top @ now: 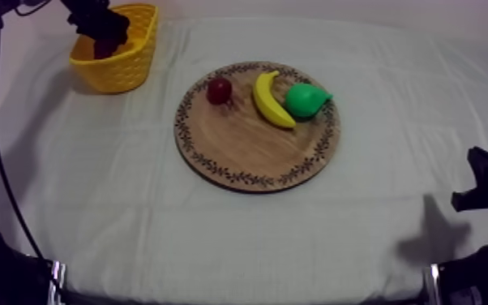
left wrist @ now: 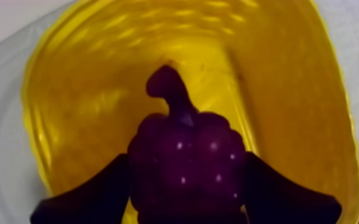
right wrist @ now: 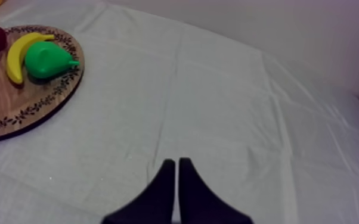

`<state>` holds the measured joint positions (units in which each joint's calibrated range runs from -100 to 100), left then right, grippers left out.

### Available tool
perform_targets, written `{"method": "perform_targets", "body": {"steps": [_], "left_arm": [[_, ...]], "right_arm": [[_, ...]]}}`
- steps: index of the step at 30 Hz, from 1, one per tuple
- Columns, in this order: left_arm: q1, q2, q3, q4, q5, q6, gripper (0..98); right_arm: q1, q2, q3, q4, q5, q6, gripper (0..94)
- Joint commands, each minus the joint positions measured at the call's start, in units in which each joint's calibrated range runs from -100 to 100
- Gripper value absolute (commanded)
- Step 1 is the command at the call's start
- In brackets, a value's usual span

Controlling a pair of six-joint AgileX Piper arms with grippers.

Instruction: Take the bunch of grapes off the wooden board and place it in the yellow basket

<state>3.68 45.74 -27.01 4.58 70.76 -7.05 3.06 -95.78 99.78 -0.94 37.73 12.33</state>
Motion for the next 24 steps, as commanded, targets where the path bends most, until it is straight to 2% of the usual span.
{"method": "perform_targets", "body": {"steps": [1, 4, 8, 17, 24], "left_arm": [[0.0, -0.77, 1.09, 0.05, -1.01, 0.01, 85.3], [-0.01, -2.32, 2.74, 0.04, -2.84, 0.17, 92.7], [-0.13, -4.01, 4.28, 0.03, -3.87, 0.35, 95.6], [-0.24, -9.91, 10.05, 0.12, -4.57, 0.37, 96.1], [0.37, -23.67, 23.07, -0.15, -6.97, 1.17, 92.1]], "right_arm": [[0.01, 0.02, -0.01, -0.01, 0.01, 0.0, 0.3], [0.01, 0.02, -0.01, -0.01, 0.01, 0.0, 0.3], [0.01, 0.02, -0.01, -0.01, 0.01, 0.0, 0.3], [0.01, 0.02, -0.01, -0.01, 0.01, 0.0, 0.3], [0.01, 0.02, -0.01, -0.01, 0.01, 0.0, 0.3]]}}
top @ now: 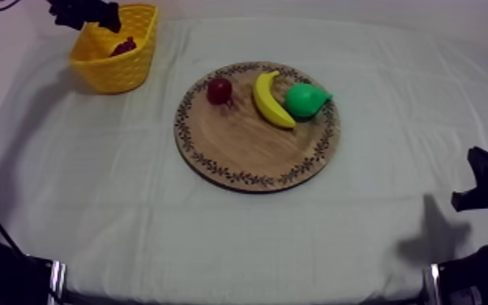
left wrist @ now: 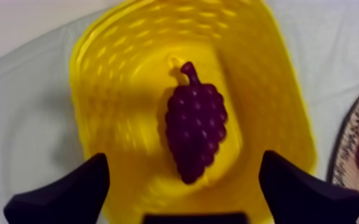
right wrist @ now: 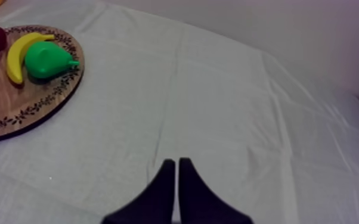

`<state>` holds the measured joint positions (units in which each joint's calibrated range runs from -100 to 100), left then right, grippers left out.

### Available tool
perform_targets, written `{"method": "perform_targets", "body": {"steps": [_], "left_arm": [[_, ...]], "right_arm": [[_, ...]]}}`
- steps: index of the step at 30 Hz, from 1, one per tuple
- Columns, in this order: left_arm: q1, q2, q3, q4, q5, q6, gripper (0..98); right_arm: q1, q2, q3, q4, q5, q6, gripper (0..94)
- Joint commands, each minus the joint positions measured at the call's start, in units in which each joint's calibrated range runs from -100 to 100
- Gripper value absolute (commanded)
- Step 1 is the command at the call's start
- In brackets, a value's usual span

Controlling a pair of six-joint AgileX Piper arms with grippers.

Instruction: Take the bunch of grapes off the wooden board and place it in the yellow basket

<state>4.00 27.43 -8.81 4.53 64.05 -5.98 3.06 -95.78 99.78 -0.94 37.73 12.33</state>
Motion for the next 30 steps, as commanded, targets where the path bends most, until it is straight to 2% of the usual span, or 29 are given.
{"method": "perform_targets", "body": {"steps": [1, 9, 16, 25, 30], "left_arm": [[0.22, -7.85, 7.05, -0.15, -0.57, 0.27, 91.0], [1.87, -27.73, 26.33, -0.87, -5.21, 2.05, 76.6], [2.45, -41.22, 43.75, -1.59, -10.16, 3.41, 58.9], [2.06, -58.7, 64.51, -1.43, -14.94, 3.86, 40.7], [2.47, -70.66, 76.81, -1.05, -17.03, 3.88, 34.3]], "right_arm": [[0.01, 0.02, -0.01, -0.01, 0.01, 0.0, 0.3], [0.01, 0.02, -0.01, -0.01, 0.01, 0.0, 0.3], [0.01, 0.02, -0.01, -0.01, 0.01, -0.01, 0.3], [0.01, 0.02, -0.01, -0.01, 0.01, 0.0, 0.3], [0.01, 0.02, -0.01, -0.01, 0.01, 0.0, 0.3]]}}
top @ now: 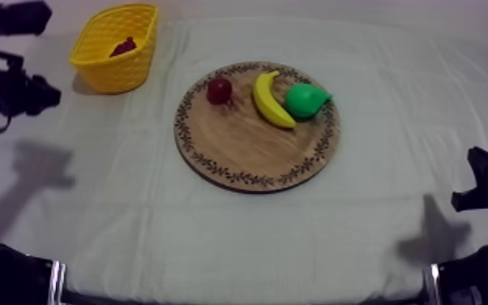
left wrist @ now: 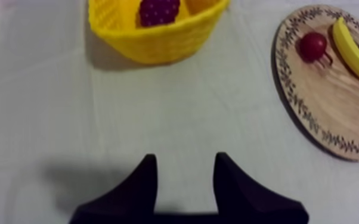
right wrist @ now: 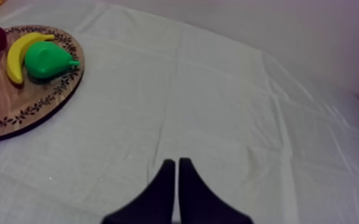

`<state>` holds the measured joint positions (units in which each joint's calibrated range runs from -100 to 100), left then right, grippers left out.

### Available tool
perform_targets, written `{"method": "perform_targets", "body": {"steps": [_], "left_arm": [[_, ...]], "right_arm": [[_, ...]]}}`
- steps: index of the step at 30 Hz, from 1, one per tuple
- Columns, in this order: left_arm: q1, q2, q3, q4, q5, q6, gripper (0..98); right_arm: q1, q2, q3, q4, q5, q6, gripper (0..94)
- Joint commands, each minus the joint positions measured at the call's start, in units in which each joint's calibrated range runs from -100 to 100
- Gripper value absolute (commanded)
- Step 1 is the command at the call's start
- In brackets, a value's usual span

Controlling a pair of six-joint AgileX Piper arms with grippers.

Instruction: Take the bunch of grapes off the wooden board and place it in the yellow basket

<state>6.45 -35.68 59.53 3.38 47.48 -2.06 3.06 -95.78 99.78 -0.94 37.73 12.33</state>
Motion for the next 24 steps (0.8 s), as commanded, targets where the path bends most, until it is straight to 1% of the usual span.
{"method": "perform_targets", "body": {"steps": [1, 6, 11, 13, 20, 24], "left_arm": [[0.05, -10.24, 10.71, 0.2, -0.77, -0.08, 33.1], [-0.04, -22.49, 18.03, 0.74, -1.09, -0.17, 26.7], [-0.16, -33.66, 22.13, 0.91, -0.89, 2.02, 21.3], [-0.37, -37.73, 23.27, 1.0, -0.63, 2.27, 18.9], [-1.74, -49.48, 26.07, 0.83, -0.08, 0.59, 8.9], [-2.53, -54.13, 26.75, 0.81, -0.12, 0.13, 5.4]], "right_arm": [[0.01, 0.02, -0.01, -0.01, 0.01, 0.0, 0.3], [0.01, 0.02, -0.01, -0.01, 0.01, 0.0, 0.3], [0.01, 0.02, -0.01, -0.01, 0.01, 0.0, 0.3], [0.01, 0.02, -0.01, -0.01, 0.01, 0.0, 0.3], [0.01, 0.02, -0.01, -0.01, 0.01, 0.0, 0.3], [0.01, 0.02, -0.01, -0.01, 0.01, 0.0, 0.3]]}}
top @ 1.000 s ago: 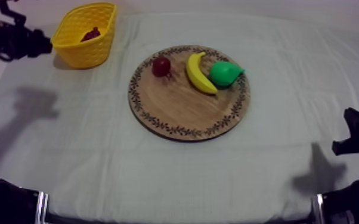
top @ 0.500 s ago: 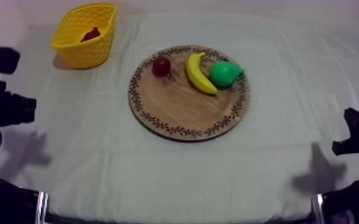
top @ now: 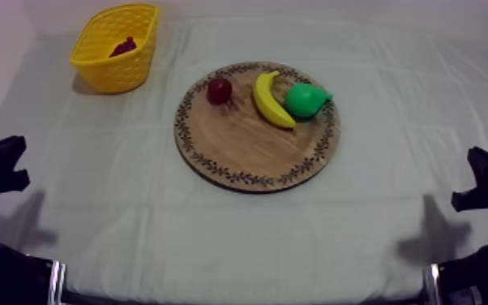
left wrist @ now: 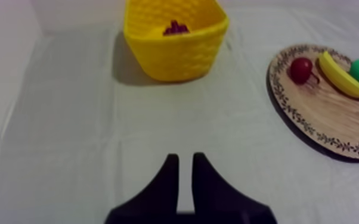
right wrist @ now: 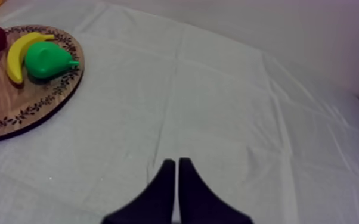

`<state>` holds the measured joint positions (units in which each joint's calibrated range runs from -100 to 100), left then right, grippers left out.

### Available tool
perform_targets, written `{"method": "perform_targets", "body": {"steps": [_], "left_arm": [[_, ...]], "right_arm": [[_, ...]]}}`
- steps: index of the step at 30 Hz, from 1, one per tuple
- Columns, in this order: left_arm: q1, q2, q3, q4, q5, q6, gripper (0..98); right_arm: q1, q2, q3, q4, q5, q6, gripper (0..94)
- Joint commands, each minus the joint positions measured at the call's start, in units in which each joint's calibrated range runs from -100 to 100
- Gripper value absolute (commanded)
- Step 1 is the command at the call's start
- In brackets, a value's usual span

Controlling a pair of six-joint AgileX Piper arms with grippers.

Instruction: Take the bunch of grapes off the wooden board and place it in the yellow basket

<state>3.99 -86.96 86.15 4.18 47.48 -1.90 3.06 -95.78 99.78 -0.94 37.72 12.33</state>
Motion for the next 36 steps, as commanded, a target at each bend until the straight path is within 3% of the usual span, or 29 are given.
{"method": "perform_targets", "body": {"steps": [1, 16, 24, 36], "left_arm": [[-0.22, -3.91, 0.36, 0.01, -0.13, 0.06, 4.8], [-0.39, -12.88, 3.88, -1.36, -0.28, 0.64, 0.1], [-0.27, -13.03, 4.53, -6.07, 0.16, 9.6, 0.1], [-0.26, -13.04, 4.99, -7.1, 0.28, 11.97, 0.1]], "right_arm": [[0.01, 0.02, -0.01, -0.01, 0.02, 0.0, 0.3], [0.01, 0.02, -0.01, -0.01, 0.02, 0.02, 0.3], [0.01, 0.02, -0.01, -0.01, 0.02, -0.04, 0.3], [0.01, 0.02, -0.01, -0.01, 0.02, 0.0, 0.3]]}}
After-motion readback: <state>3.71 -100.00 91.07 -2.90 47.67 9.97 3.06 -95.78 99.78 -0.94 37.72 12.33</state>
